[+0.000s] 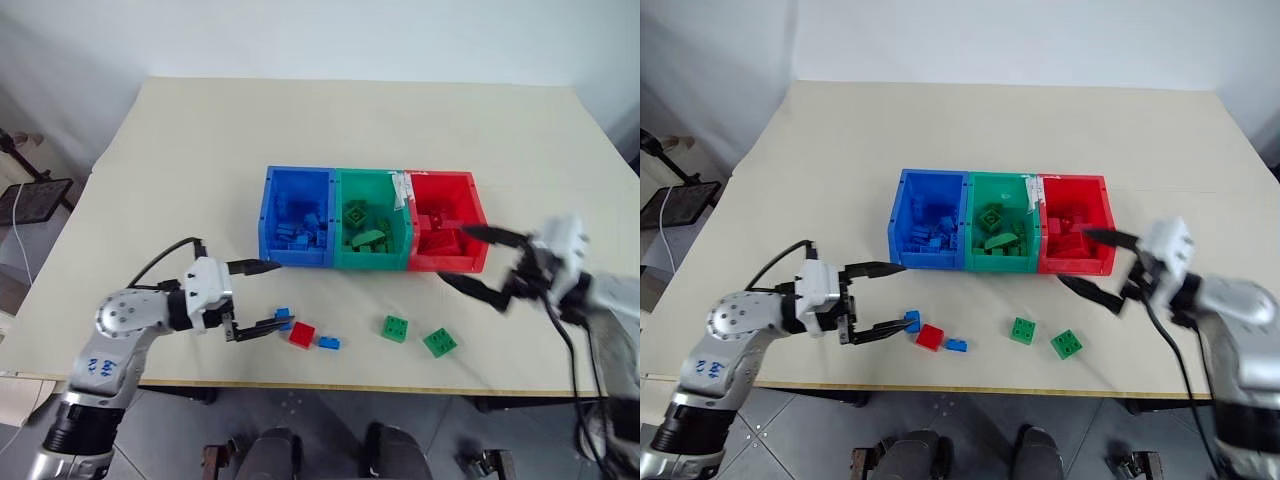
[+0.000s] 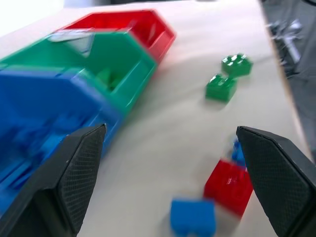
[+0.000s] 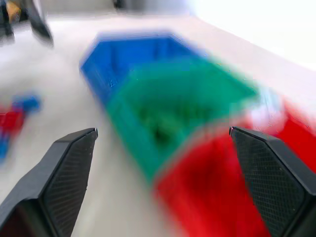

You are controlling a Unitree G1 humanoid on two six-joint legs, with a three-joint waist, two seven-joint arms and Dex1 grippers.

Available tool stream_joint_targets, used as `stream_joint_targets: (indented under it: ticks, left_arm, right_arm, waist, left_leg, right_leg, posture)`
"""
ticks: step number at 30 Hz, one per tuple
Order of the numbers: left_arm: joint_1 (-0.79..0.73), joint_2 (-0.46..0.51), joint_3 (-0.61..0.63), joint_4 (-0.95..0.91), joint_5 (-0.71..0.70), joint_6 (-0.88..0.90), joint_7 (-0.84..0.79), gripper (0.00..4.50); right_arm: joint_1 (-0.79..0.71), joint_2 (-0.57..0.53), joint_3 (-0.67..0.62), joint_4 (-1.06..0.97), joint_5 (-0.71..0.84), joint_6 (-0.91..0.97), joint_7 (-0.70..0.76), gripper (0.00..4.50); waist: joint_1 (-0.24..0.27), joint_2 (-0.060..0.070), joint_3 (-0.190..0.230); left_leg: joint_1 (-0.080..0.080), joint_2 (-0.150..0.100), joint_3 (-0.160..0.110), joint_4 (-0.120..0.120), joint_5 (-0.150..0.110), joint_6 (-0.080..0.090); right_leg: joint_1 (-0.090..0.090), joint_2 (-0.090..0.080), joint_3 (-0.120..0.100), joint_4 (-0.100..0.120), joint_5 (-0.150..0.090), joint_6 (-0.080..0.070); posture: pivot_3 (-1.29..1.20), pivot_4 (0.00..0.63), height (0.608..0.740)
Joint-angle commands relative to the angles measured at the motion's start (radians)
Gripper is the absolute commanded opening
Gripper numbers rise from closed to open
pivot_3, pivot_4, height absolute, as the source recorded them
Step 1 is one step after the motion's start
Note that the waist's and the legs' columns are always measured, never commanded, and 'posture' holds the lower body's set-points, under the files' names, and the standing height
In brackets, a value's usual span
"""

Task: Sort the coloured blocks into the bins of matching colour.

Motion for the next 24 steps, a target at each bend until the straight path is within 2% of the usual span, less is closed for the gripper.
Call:
stream_joint_targets:
  ticks: [1,5,8,10,13,15,18,21,23,24]
  left_arm:
    - [-0.048,-0.016,-0.049,-0.001,0.013,-0.006,-0.036,4.50]
    - [-0.105,-0.051,-0.119,0.016,0.020,0.007,-0.069,4.50]
    - [-0.137,-0.069,-0.148,0.035,0.023,0.003,-0.097,4.50]
    - [-0.147,-0.068,-0.148,0.047,0.029,-0.008,-0.107,4.50]
    - [-0.136,-0.048,-0.121,0.052,0.011,-0.001,-0.123,4.50]
    - [-0.115,-0.029,-0.096,0.051,-0.001,0.011,-0.125,4.50]
    - [-0.103,-0.018,-0.083,0.052,0.002,0.011,-0.119,4.50]
    - [-0.031,0.026,-0.028,0.035,0.009,0.002,-0.111,4.50]
    - [-0.007,0.038,-0.013,0.013,0.005,0.006,-0.107,4.50]
    - [-0.001,0.041,-0.008,0.005,0.003,0.010,-0.105,4.50]
  right_arm:
    - [0.141,-0.032,-0.147,-0.012,-0.003,-0.081,0.036,4.47]
    - [0.289,-0.051,-0.192,0.045,-0.045,-0.158,0.073,4.47]
    - [0.305,-0.058,-0.146,0.042,-0.049,-0.181,0.092,4.47]
    - [0.265,-0.076,-0.089,0.007,-0.034,-0.142,0.094,4.47]
    - [0.208,-0.173,0.047,-0.064,-0.053,-0.006,0.114,4.47]
    - [0.151,-0.201,0.123,-0.091,-0.054,0.060,0.095,4.47]
    - [0.105,-0.217,0.177,-0.099,-0.049,0.115,0.084,4.47]
    - [-0.019,-0.162,0.345,-0.010,-0.174,0.005,0.081,4.47]
    - [-0.035,-0.159,0.395,0.020,-0.190,-0.002,0.105,4.47]
    - [-0.036,-0.161,0.413,0.033,-0.199,-0.010,0.117,4.30]
  waist:
    - [-0.007,0.000,0.000]
    - [-0.002,0.000,0.000]
    - [-0.006,0.000,0.000]
    - [-0.010,0.000,0.000]
    - [-0.010,0.001,0.000]
    - [-0.007,0.001,0.000]
    - [0.003,0.000,0.000]
    - [-0.001,-0.001,0.001]
    - [0.000,-0.001,0.001]
    - [0.002,-0.001,0.001]
  left_leg:
    - [0.002,0.001,0.003,0.000,0.000,0.000]
    - [0.004,0.001,0.006,0.000,0.000,0.001]
    - [0.004,0.001,0.007,0.000,0.000,0.001]
    - [0.005,0.002,0.008,0.000,0.000,0.001]
    - [0.005,0.002,0.008,0.000,0.000,0.001]
    - [0.004,0.002,0.007,0.001,0.000,0.001]
    - [0.003,0.002,0.004,0.001,0.000,0.001]
    - [0.000,0.001,0.001,0.004,-0.001,0.001]
    - [0.000,0.001,0.001,0.004,-0.001,0.001]
    - [0.000,0.001,0.001,0.004,-0.001,0.001]
  right_leg:
    - [0.000,0.000,0.002,0.000,0.000,0.000]
    - [0.001,0.000,0.005,0.000,0.000,0.000]
    - [0.000,0.000,0.006,-0.001,0.000,0.000]
    - [0.000,0.001,0.007,0.000,0.000,0.000]
    - [0.000,0.001,0.007,0.000,0.000,0.000]
    - [0.000,0.001,0.006,0.000,0.000,0.000]
    - [0.000,0.001,0.005,-0.001,0.000,0.000]
    - [0.000,0.000,0.002,-0.001,0.000,0.000]
    - [0.000,-0.001,0.002,-0.002,0.000,0.000]
    - [0.000,-0.001,0.001,-0.001,0.000,0.000]
  posture:
    - [0.00,0.150,0.740]
    - [0.00,0.150,0.740]
    - [0.00,0.150,0.740]
    - [0.00,0.150,0.740]
    - [0.00,0.150,0.740]
    - [0.00,0.150,0.740]
    - [0.00,0.150,0.740]
    - [0.00,0.150,0.740]
    - [0.00,0.150,0.740]
    - [0.00,0.150,0.740]
